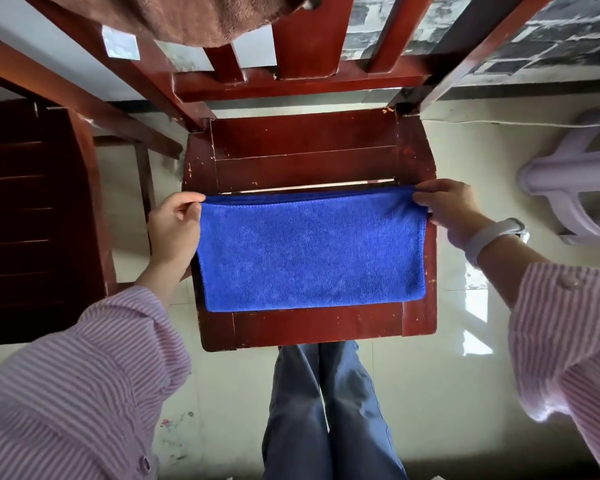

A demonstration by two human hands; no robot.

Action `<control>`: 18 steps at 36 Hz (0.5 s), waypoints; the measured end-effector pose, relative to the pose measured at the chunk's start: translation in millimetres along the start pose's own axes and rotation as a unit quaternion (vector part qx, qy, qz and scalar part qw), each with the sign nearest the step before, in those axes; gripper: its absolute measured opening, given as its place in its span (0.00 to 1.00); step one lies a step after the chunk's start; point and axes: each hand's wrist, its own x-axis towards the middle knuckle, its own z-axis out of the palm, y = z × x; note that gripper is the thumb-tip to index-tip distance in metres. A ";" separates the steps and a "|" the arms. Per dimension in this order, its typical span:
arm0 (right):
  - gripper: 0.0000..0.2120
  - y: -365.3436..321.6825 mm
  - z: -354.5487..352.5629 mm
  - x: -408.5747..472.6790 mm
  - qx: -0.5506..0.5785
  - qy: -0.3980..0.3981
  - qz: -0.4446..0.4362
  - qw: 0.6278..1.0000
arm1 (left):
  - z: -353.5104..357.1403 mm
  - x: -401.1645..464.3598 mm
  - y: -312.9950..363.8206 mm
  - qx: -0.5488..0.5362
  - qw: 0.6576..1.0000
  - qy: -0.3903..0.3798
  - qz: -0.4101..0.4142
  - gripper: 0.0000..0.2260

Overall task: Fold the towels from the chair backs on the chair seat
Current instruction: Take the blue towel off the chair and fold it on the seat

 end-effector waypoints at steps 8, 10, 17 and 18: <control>0.11 4.7 -15.2 -1.3 0.033 -0.004 -0.024 0.999 | -2.4 1.5 14.5 -0.001 0.999 -0.013 0.041 0.09; 0.11 7.5 -11.3 1.0 0.025 0.017 -0.030 0.999 | 2.6 6.7 10.8 0.006 1.000 -0.007 0.024 0.09; 0.07 8.5 0.1 6.3 -0.053 0.074 -0.086 0.992 | 13.3 16.6 5.7 0.084 0.996 0.016 -0.003 0.09; 0.07 7.3 -0.1 6.6 -0.071 0.073 -0.090 0.991 | 13.6 17.4 6.8 0.101 0.995 0.012 0.006 0.09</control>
